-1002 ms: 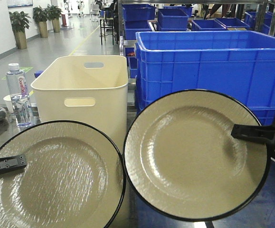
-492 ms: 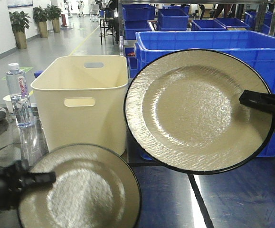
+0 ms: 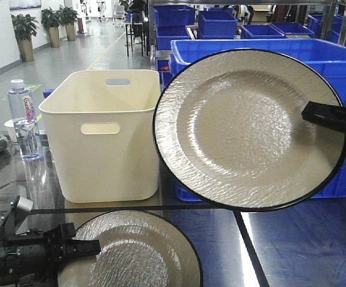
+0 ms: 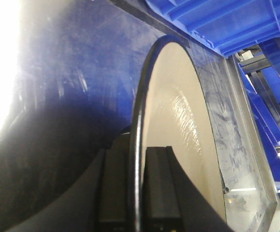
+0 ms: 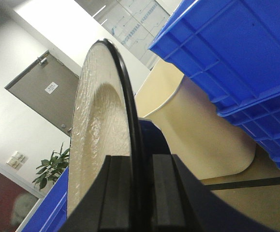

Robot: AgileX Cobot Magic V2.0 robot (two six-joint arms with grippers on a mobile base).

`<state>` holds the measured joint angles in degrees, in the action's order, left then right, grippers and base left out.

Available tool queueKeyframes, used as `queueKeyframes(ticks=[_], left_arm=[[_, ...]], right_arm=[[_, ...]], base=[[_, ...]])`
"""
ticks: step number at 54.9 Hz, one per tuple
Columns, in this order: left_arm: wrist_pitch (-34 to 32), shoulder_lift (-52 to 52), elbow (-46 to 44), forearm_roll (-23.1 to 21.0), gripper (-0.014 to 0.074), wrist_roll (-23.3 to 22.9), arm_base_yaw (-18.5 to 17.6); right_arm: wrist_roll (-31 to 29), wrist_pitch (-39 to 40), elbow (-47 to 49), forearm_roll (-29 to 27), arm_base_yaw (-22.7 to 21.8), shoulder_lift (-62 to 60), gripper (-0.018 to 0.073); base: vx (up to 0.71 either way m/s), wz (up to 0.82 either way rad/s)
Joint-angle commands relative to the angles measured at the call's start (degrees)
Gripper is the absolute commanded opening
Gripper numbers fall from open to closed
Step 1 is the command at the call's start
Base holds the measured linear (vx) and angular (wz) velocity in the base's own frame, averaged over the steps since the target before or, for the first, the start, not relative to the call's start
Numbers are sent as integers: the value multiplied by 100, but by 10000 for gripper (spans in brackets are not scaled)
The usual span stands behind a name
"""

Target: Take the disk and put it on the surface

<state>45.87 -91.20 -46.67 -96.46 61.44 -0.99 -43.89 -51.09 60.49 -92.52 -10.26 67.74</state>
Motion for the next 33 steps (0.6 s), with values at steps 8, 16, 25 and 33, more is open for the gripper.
queueKeyframes(ticks=[8,16,25,33], left_arm=[[256,199,-166,-582,395,115,-45],[-43,224,-171,-593,492,594,-40],[-392,329,-171,-587,513,1253,6],[-662,640,-171,-587,513,1606,269]], right_arm=[[14,-115,251,-975,-7,-152,-9],[14,-120,251,-975,-8,-152,-9],[14,-177,251,-975,-8,-152,-9],[14,-229,251,-924,-8,-152,-9]], base=[[0,0],[0,0],[0,0],[0,0]])
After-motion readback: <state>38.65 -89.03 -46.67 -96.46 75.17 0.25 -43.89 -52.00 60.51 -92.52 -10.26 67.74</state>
